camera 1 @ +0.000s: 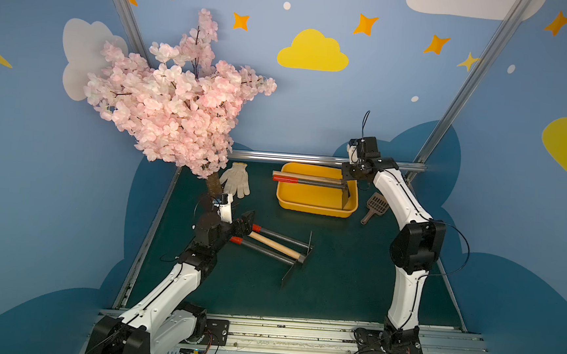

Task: Put the small hoe into the storage box
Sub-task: Place the hoe in the storage box, then pick up the hoe from the center of the board.

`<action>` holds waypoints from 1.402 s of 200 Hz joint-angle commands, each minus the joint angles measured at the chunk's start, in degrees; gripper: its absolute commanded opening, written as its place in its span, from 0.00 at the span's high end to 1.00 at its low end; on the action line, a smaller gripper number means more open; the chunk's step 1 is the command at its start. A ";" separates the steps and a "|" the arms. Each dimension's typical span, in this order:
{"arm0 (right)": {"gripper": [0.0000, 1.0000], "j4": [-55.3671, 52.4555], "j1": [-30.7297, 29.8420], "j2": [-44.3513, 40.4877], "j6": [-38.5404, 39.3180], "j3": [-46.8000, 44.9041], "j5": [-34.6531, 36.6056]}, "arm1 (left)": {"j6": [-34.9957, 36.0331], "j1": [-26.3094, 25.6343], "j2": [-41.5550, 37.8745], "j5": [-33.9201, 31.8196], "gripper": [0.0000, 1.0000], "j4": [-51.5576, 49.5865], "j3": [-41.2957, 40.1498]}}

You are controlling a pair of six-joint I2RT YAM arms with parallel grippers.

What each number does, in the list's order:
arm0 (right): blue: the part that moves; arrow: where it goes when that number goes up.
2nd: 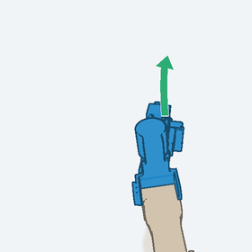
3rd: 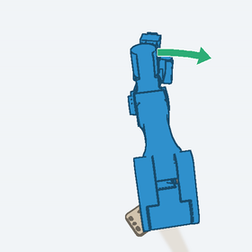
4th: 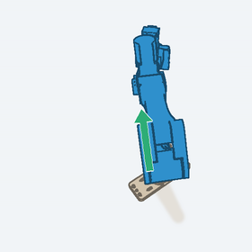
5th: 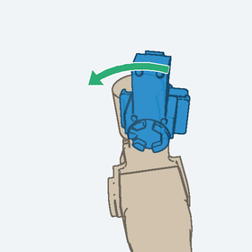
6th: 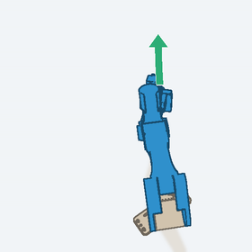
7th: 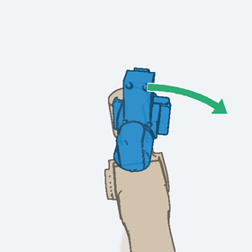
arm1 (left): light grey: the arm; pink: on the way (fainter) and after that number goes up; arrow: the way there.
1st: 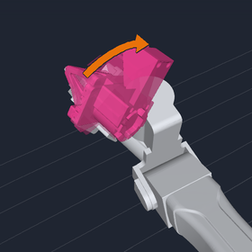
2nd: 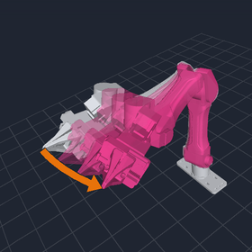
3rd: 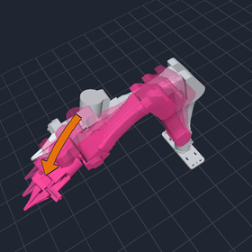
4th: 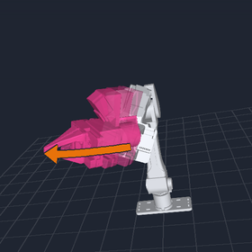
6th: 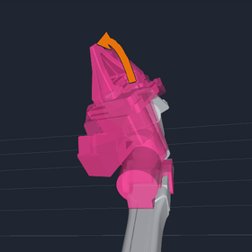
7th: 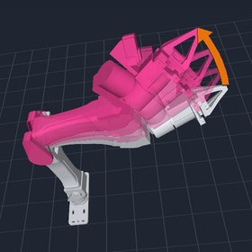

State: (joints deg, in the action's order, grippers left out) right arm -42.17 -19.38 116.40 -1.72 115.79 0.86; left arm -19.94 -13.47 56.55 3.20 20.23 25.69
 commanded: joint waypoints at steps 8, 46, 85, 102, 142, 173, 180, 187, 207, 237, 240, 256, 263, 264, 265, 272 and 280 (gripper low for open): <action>0.76 1.34 -6.49 -7.60 6.17 -10.34 -12.57 | -3.44 2.92 2.52 3.45 0.17 4.47 -2.09; 0.76 4.89 -15.63 -13.62 12.83 -21.47 -19.88 | -8.01 6.84 7.59 11.10 0.17 11.72 -3.60; 0.76 5.94 -21.89 -11.35 12.02 -26.31 -20.08 | -10.61 9.31 9.76 16.14 0.16 15.40 -4.24; 0.76 3.67 -23.78 -8.70 11.57 -25.01 -17.88 | -11.48 10.21 9.72 17.56 0.16 16.50 -4.91; 0.77 -3.03 -26.97 -0.36 15.31 -19.34 -11.41 | -14.11 11.76 10.33 23.35 0.16 21.51 -6.32; 0.79 -3.66 -28.32 3.09 15.90 -18.12 -6.06 | -14.41 11.89 9.91 23.87 0.15 21.52 -6.47; 0.78 -3.85 -28.70 3.70 16.04 -17.80 -4.69 | -14.33 11.85 9.70 23.82 0.16 21.29 -6.54; 0.79 -3.97 -29.01 4.18 16.36 -17.58 -3.61 | -14.33 11.89 9.42 23.71 0.15 21.02 -6.54; 0.78 -3.83 -29.26 5.28 16.66 -17.31 -2.80 | -14.18 11.97 9.12 23.81 0.15 20.61 -6.50; 0.78 -2.87 -29.22 6.54 16.58 -17.47 -2.29 | -14.09 11.98 8.60 23.79 0.15 19.82 -6.38; 0.78 -2.76 -29.17 6.76 16.57 -17.56 -2.27 | -14.06 11.98 8.42 23.74 0.15 19.66 -6.44; 0.78 -2.55 -29.15 7.84 16.59 -17.70 -2.38 | -13.82 12.00 7.72 23.51 0.15 18.92 -6.38; 0.78 -2.33 -29.14 8.20 16.66 -17.81 -2.43 | -13.72 12.04 7.38 23.35 0.15 18.48 -6.29; 0.78 -2.31 -29.14 8.26 16.66 -17.84 -2.44 | -13.67 12.01 7.32 23.39 0.15 18.42 -6.28; 0.78 -2.31 -29.14 8.29 16.66 -17.90 -2.49 | -13.70 12.04 7.24 23.36 0.15 18.39 -6.32; 0.78 -2.13 -29.16 8.65 16.49 -18.01 -2.70 | -13.62 12.03 6.96 23.26 0.15 18.03 -6.32; 0.78 -1.76 -29.16 8.94 16.37 -18.20 -2.95 | -13.47 12.03 6.63 23.25 0.15 17.60 -6.36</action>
State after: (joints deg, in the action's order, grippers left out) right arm -43.72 -48.36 123.04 14.41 97.32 -2.02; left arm -34.02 -1.85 64.69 26.11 39.09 19.38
